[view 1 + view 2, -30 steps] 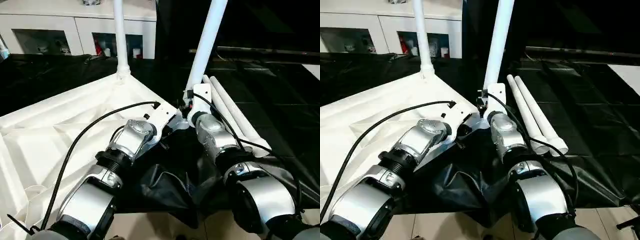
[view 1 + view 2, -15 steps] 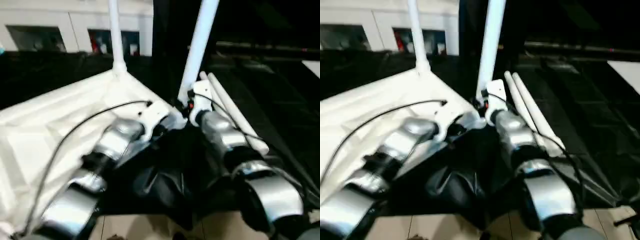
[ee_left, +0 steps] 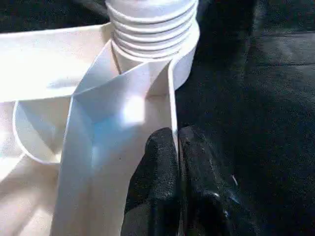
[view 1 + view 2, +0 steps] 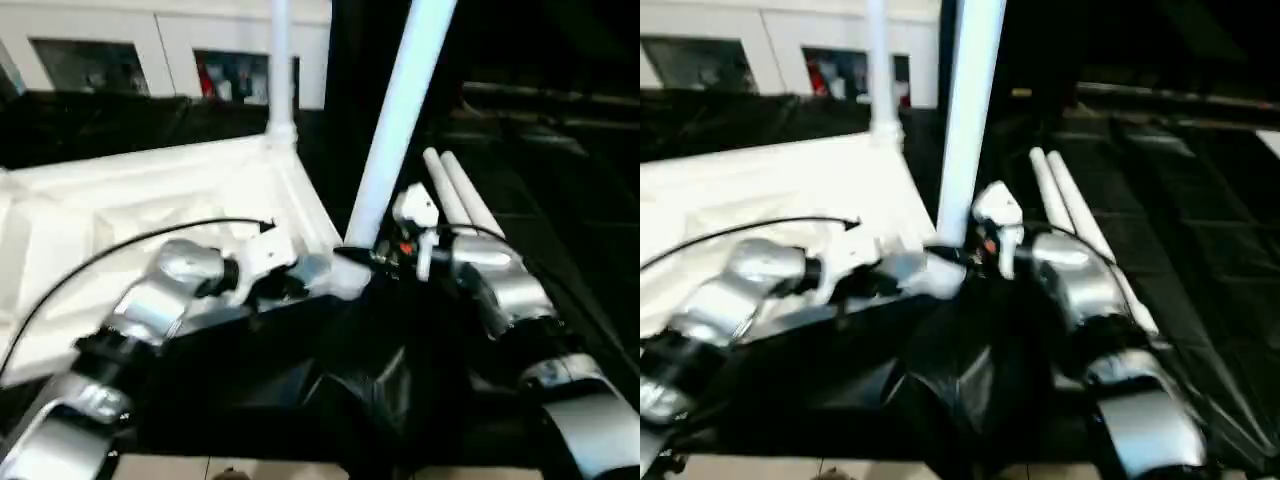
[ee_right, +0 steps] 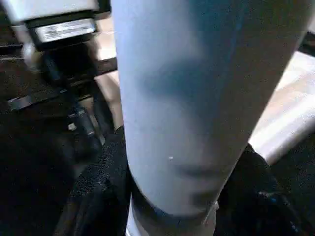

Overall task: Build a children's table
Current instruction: Insert table leg to table base, then rotate leg to tighten

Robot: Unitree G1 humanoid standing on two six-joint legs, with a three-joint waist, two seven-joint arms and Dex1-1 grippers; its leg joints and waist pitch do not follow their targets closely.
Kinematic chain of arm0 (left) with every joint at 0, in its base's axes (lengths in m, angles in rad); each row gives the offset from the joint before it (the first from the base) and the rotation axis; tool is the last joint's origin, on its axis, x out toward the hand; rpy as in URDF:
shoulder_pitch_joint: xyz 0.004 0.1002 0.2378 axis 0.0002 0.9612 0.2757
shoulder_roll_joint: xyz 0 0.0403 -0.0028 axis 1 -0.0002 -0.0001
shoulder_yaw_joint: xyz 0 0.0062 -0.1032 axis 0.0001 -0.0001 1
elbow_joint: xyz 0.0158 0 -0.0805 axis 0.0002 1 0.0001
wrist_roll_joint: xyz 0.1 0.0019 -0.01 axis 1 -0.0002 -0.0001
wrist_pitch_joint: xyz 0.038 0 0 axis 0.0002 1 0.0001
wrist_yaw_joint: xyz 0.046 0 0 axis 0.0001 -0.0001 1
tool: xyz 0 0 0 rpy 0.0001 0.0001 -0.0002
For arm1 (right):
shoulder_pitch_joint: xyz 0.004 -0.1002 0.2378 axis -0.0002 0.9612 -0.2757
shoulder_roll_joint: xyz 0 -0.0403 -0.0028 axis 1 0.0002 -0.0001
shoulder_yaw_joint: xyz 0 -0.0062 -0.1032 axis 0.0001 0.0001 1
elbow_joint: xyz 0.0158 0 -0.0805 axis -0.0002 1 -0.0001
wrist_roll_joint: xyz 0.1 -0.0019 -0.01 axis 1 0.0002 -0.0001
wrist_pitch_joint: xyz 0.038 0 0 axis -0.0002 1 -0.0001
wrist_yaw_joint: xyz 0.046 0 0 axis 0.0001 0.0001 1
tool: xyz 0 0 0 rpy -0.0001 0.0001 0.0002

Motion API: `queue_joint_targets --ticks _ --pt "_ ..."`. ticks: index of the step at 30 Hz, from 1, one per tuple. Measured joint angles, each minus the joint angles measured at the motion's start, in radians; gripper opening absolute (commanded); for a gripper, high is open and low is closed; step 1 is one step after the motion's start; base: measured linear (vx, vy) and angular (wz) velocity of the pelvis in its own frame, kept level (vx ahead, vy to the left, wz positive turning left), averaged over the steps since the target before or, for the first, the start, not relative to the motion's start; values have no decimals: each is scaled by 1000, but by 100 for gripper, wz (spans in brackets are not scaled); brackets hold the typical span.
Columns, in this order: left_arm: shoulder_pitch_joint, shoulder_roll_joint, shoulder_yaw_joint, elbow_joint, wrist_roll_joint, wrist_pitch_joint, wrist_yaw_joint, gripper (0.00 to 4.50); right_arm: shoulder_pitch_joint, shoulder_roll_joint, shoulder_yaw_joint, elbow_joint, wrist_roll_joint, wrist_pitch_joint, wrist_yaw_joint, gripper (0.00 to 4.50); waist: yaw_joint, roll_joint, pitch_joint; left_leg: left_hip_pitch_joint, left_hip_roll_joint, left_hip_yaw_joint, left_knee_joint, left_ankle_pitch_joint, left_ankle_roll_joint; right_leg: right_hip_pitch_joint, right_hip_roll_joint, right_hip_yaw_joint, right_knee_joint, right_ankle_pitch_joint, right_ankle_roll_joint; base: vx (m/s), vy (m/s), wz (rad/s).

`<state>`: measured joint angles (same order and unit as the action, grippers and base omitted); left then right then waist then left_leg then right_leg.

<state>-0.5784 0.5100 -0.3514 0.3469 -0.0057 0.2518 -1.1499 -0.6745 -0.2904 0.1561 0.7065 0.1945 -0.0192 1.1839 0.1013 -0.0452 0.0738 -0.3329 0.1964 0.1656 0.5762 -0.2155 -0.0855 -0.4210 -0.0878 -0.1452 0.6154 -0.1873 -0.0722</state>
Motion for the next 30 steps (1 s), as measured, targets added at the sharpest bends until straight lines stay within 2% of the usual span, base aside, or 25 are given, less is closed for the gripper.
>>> queue_joint_targets --ticks 6,13,16,23,27,30 --pt "15 6 -2 -7 0 0 -36 0 15 -13 13 -24 6 22 52 186 8 0 0 1 11 2 10 3 -10 7 2 -1 1 3 5 0 0 0" --pt "15 6 -12 -6 1 0 -32 0 13 -18 15 -28 9 38 46 186 8 0 0 2 11 2 13 5 -18 11 2 -1 0 7 11 -9 -1 1" --pt "9 -7 -11 6 5 9 10 0 11 -5 4 -17 9 42 -17 186 7 -1 0 3 12 1 14 5 -19 12 2 -1 1 7 11 0 0 0" --pt "-108 -192 8 175 60 129 306 0 -43 94 -84 122 2 58 -482 186 4 -1 -1 3 12 2 16 11 -23 14 2 0 -1 10 16 0 0 0" --pt "-181 -306 32 282 74 201 470 0 -115 182 -130 223 -4 65 -807 186 -3 0 -2 4 11 1 16 12 -24 14 2 -1 -1 11 17 0 0 0" --pt "-239 -399 54 399 79 212 584 0 -176 243 -182 316 -4 65 -1031 186 -3 2 -12 4 11 0 16 12 -24 17 2 -3 -4 11 17 0 0 0"
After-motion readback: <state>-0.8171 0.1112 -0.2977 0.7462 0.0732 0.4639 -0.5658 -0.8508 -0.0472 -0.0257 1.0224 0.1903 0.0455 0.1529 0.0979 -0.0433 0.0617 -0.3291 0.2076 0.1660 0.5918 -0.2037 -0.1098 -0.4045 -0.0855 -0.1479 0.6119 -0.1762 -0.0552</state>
